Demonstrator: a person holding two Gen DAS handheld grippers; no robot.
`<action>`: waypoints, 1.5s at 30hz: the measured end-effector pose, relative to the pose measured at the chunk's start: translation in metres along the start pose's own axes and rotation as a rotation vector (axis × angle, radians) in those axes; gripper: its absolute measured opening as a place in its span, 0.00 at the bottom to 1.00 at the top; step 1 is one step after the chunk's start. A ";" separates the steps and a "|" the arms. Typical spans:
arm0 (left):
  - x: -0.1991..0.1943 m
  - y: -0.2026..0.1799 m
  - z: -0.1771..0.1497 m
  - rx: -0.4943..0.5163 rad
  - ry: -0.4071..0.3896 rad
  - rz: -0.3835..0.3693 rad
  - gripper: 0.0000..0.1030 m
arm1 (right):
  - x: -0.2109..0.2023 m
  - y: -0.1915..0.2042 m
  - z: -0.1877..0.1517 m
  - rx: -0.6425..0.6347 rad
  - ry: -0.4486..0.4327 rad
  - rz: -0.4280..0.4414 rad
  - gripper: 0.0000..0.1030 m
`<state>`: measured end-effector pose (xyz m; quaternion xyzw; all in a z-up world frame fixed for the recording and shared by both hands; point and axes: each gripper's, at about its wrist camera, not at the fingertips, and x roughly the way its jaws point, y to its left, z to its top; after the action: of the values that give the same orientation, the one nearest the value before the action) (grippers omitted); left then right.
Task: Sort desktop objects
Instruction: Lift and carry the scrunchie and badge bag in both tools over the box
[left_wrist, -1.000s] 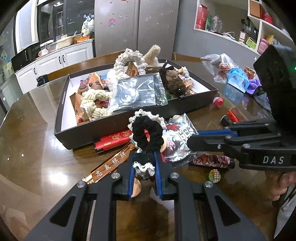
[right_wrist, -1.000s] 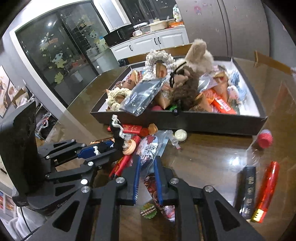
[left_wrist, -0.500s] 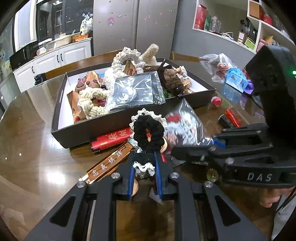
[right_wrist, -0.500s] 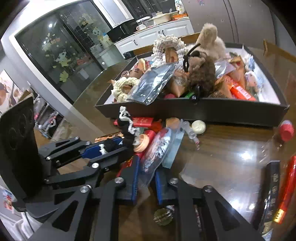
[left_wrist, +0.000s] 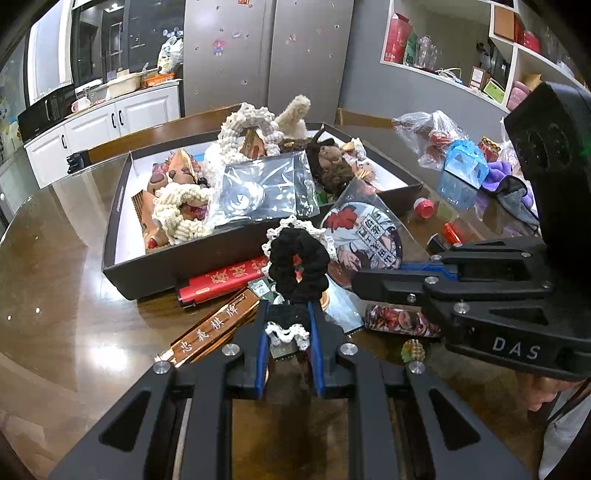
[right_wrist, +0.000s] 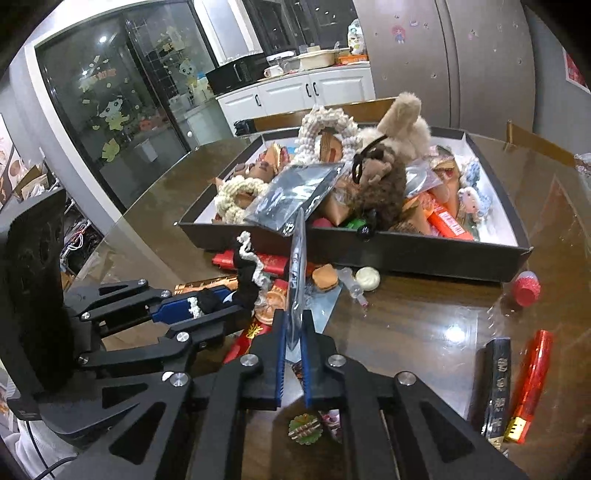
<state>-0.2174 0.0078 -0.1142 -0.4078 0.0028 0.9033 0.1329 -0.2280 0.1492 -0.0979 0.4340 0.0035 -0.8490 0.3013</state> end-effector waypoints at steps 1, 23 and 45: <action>-0.001 0.000 0.000 -0.001 -0.002 -0.006 0.19 | 0.000 0.000 0.000 -0.002 -0.001 0.002 0.07; -0.024 0.023 0.042 -0.050 -0.077 -0.031 0.19 | -0.023 -0.001 0.027 0.007 -0.064 -0.020 0.07; -0.007 0.049 0.106 -0.045 -0.118 -0.021 0.19 | -0.023 -0.007 0.094 -0.028 -0.112 -0.042 0.07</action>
<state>-0.3024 -0.0295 -0.0433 -0.3566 -0.0295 0.9243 0.1329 -0.2903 0.1411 -0.0242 0.3814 0.0078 -0.8779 0.2893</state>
